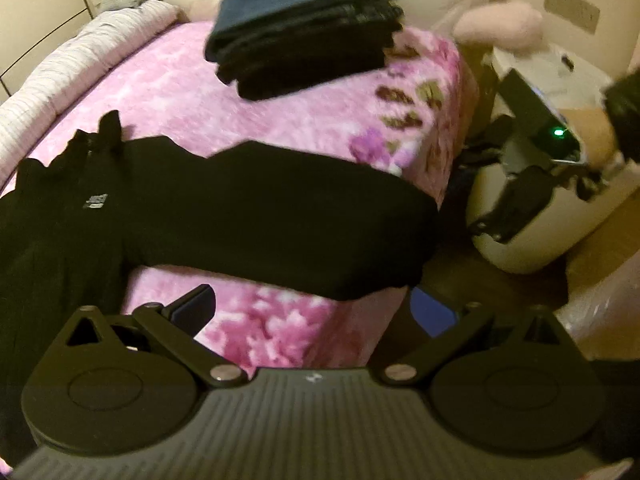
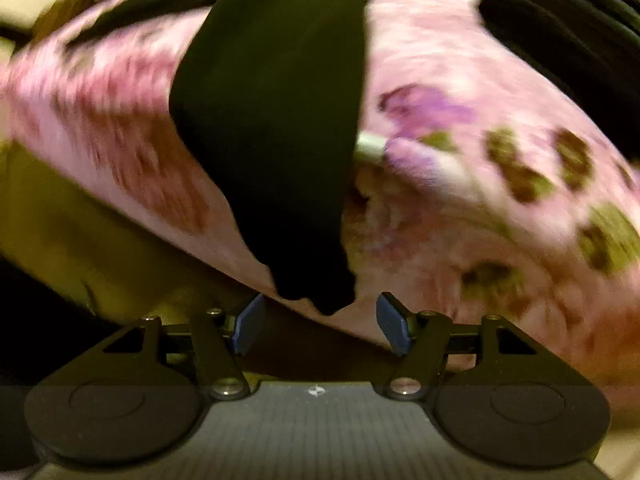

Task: Fold clothes

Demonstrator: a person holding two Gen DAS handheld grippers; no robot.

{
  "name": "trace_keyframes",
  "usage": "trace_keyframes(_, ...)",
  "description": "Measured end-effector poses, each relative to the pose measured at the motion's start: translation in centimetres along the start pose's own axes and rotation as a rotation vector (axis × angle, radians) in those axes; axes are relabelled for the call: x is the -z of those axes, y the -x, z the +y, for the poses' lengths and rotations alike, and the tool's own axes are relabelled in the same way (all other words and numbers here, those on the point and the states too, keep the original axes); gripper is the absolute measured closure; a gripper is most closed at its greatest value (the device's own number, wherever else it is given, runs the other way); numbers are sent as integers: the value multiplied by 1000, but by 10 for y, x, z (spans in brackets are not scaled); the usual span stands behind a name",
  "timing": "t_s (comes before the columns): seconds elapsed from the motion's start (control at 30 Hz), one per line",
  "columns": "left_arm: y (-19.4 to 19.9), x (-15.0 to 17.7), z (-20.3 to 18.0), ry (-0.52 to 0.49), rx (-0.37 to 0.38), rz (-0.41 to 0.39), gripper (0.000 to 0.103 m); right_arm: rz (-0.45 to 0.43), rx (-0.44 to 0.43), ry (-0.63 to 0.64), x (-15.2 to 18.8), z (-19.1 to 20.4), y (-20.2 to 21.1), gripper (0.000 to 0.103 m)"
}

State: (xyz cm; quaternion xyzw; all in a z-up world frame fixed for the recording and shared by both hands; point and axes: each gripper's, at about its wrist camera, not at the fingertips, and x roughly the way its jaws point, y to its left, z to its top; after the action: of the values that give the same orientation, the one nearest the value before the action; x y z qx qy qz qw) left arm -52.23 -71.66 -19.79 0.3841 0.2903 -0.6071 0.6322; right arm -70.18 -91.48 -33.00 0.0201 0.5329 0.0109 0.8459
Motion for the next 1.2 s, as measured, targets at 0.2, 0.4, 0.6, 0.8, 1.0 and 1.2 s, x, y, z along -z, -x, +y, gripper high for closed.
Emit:
trace_keyframes(0.2,-27,22,-9,34,-55,61,1,-58,-79,297,8,0,-61,48)
trace_keyframes(0.4,-14,29,-15,89,-96,102,1,48,-232,298,-3,-4,-80,92)
trace_keyframes(0.6,22,10,-21,113,-114,70,1,170,-426,-17,-30,-27,0,93)
trace_keyframes(0.8,56,-13,-10,141,-188,-26,1,153,-725,-381,-96,-67,86,93)
trace_keyframes(1.0,71,-24,27,240,-252,-119,1,86,-890,-523,-196,-99,97,92)
trace_keyframes(1.2,70,-34,55,139,-273,-257,1,148,-1022,-622,-278,-96,53,92)
